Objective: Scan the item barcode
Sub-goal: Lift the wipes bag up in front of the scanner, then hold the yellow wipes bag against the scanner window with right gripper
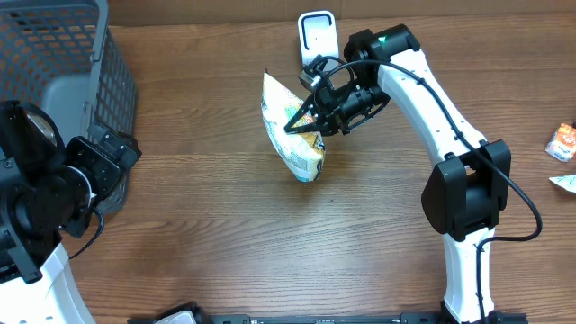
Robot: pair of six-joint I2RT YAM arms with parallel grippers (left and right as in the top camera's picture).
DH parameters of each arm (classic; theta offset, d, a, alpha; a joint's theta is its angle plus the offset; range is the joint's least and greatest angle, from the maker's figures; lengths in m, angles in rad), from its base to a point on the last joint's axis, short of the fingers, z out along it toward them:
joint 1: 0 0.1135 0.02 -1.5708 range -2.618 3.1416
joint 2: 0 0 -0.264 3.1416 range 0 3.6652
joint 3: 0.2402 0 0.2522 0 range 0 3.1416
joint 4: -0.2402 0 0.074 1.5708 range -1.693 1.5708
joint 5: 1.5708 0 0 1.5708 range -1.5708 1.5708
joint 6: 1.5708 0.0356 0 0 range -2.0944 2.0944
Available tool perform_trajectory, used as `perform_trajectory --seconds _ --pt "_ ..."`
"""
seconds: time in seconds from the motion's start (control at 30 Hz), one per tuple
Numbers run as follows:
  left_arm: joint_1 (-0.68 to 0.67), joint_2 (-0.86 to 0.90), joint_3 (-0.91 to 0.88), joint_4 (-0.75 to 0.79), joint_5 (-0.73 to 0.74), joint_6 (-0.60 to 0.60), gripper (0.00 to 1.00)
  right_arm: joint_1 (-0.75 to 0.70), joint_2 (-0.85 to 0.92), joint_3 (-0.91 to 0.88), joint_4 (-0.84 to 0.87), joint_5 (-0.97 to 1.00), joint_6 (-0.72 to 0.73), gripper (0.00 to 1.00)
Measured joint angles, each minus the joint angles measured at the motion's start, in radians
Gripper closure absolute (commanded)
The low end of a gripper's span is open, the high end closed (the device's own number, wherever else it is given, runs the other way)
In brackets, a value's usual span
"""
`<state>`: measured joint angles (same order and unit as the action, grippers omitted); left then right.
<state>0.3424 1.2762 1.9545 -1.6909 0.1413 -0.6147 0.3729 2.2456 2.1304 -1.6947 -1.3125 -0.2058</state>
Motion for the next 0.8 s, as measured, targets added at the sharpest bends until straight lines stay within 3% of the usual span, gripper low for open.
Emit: perform_trajectory --seconds 0.3,0.47,0.6,0.8 --pt "0.000 0.000 0.000 0.000 0.000 0.000 0.00 -0.006 0.000 0.000 0.038 0.025 0.001 0.96" --pt "0.000 0.000 0.000 0.000 0.000 0.000 0.00 -0.011 0.000 0.000 0.206 0.081 0.088 0.96" --pt "0.000 0.000 0.000 0.000 0.000 0.000 0.00 -0.010 0.000 0.000 0.361 0.360 0.339 0.96" --pt "0.000 0.000 0.000 0.000 0.000 0.000 0.00 -0.004 0.000 0.000 0.436 0.880 0.613 0.96"
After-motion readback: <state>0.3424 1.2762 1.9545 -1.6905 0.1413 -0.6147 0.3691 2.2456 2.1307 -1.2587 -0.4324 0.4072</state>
